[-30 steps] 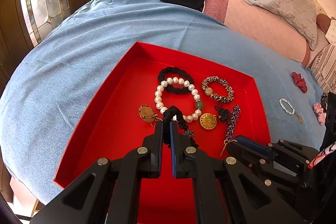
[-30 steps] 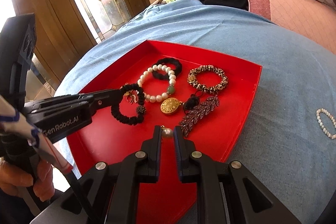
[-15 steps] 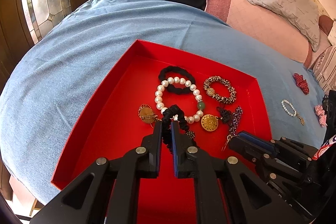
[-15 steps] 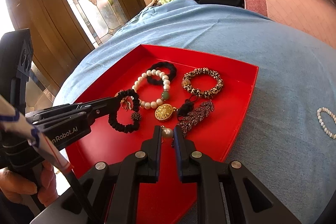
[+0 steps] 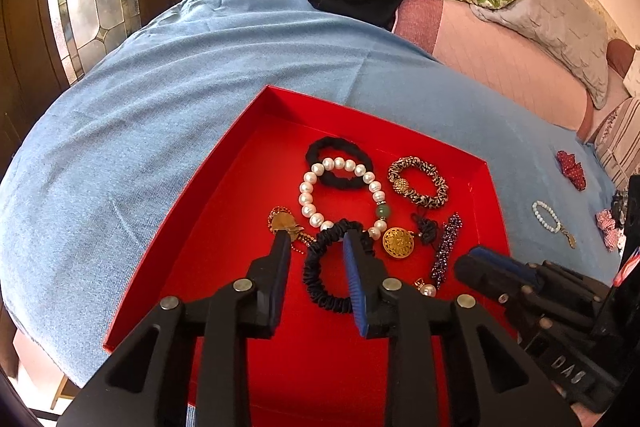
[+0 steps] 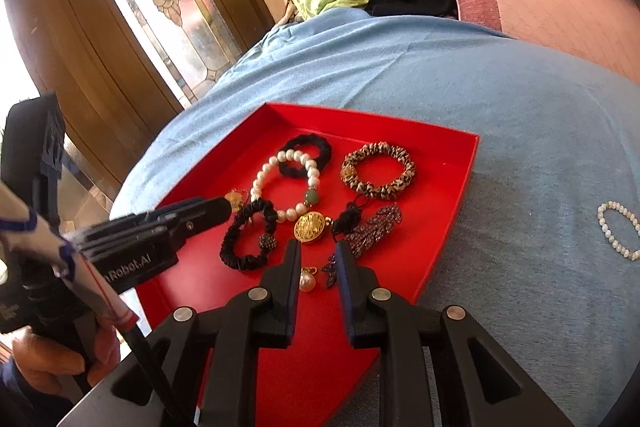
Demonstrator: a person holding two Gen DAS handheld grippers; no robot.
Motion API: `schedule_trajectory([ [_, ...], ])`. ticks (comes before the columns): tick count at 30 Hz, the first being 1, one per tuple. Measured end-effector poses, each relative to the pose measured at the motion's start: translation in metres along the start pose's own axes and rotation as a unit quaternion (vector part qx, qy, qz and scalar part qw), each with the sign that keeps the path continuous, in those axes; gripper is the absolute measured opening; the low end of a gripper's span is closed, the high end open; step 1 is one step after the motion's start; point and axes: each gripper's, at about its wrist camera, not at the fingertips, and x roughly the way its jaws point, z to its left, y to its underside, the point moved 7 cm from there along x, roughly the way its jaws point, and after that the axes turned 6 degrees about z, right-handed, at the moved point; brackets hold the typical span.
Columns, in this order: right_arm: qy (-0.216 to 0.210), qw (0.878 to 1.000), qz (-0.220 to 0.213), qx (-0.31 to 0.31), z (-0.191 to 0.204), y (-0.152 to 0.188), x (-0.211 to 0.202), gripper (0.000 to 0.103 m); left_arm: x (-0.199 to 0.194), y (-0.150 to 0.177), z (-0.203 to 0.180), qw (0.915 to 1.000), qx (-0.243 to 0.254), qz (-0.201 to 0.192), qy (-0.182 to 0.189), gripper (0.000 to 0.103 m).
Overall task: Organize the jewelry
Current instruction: 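Lower both pieces into the red box and open both tools, then move both open tools to the white pearl bracelet with gold pendant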
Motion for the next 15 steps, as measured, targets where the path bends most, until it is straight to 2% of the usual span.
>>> schedule_trajectory([
  [9,-0.009,1.0,-0.014,0.026,-0.014,-0.005,-0.017,0.019,-0.001,-0.003,-0.013,0.9999,0.006,-0.005,0.008,0.026],
  [15,0.01,0.997,-0.037,0.073,-0.05,-0.008,-0.053,0.019,-0.005,-0.003,-0.05,0.9989,0.041,-0.015,0.02,0.026],
])
